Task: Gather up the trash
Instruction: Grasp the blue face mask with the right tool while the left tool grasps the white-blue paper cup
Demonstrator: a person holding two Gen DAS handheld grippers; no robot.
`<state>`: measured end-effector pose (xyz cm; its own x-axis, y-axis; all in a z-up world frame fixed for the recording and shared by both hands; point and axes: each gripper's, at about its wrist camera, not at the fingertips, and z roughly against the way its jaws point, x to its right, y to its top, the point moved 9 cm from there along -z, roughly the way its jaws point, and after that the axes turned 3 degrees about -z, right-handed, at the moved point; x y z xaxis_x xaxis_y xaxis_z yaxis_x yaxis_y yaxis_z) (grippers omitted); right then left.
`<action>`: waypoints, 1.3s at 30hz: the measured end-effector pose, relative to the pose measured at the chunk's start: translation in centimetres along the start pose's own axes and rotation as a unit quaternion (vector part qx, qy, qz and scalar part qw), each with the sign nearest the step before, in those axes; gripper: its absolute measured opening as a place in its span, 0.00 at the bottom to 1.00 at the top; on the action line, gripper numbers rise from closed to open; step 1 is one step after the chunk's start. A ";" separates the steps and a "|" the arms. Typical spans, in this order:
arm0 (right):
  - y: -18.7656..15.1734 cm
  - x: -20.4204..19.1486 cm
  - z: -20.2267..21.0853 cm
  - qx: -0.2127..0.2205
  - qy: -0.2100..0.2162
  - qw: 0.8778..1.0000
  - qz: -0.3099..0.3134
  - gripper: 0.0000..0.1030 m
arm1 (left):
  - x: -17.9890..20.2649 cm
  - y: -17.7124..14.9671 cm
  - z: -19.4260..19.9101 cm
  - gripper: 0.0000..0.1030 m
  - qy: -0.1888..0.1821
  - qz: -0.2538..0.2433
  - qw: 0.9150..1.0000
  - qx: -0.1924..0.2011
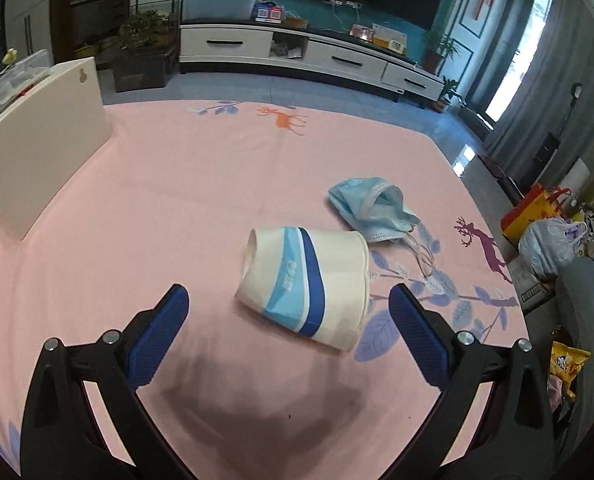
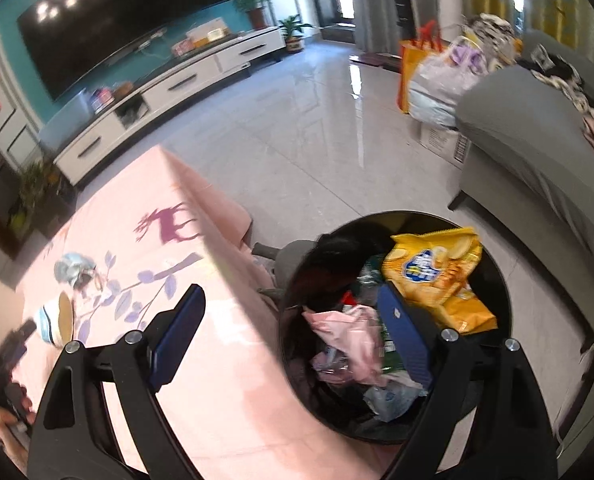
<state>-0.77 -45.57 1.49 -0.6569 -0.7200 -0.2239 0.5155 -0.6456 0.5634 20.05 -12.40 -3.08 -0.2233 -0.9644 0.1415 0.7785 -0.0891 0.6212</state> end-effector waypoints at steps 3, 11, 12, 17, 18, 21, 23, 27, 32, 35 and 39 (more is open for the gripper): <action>-0.4 -2.1 -0.2 -0.002 0.003 1.000 0.026 0.84 | 0.6 0.2 -0.9 0.97 -0.008 -0.025 1.000 0.002; -1.5 -6.3 -0.8 -0.007 0.006 0.996 0.086 0.84 | 1.8 -0.4 -3.3 0.97 -0.016 -0.051 0.999 -0.005; -1.7 -6.6 -1.0 -0.008 0.004 0.996 0.091 0.84 | 1.6 -0.5 -3.6 0.97 -0.014 -0.049 0.999 -0.005; -2.1 -9.5 -1.6 -0.010 0.010 0.993 0.121 0.84 | 0.9 -1.1 -4.9 0.97 -0.032 -0.023 0.999 -0.012; -2.0 -10.7 -1.7 -0.008 0.019 0.992 0.127 0.84 | 0.7 -1.2 -5.1 0.97 -0.041 -0.015 0.999 -0.010; -1.5 -15.6 -2.6 -0.011 0.063 0.985 0.161 0.84 | 0.3 -1.4 -5.4 0.97 -0.058 0.002 0.998 -0.011; -1.4 -19.6 -4.1 -0.024 0.082 0.979 0.184 0.84 | 0.1 -1.2 -5.3 0.97 -0.054 0.000 0.998 -0.009; -1.8 -26.4 -7.3 -0.049 0.115 0.970 0.207 0.84 | 0.3 -1.2 -5.6 0.96 -0.051 -0.008 0.999 -0.011; -3.4 -33.4 -12.2 -0.092 0.130 0.960 0.231 0.84 | 0.3 -1.1 -5.8 0.90 -0.034 -0.018 0.999 -0.008; -3.6 -35.5 -14.2 -0.107 0.129 0.961 0.221 0.82 | 0.1 -1.0 -5.7 0.89 -0.044 -0.006 0.999 -0.007; -4.2 -36.5 -16.1 -0.110 0.115 0.961 0.228 0.67 | -0.2 -0.8 -5.6 0.88 -0.055 0.009 0.998 -0.010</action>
<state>29.93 -20.64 -5.53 -0.2089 -0.9615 -0.1782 0.8414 -0.2696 0.4683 22.76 -13.52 -7.91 -0.2721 -0.9326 0.2370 0.7939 -0.0785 0.6029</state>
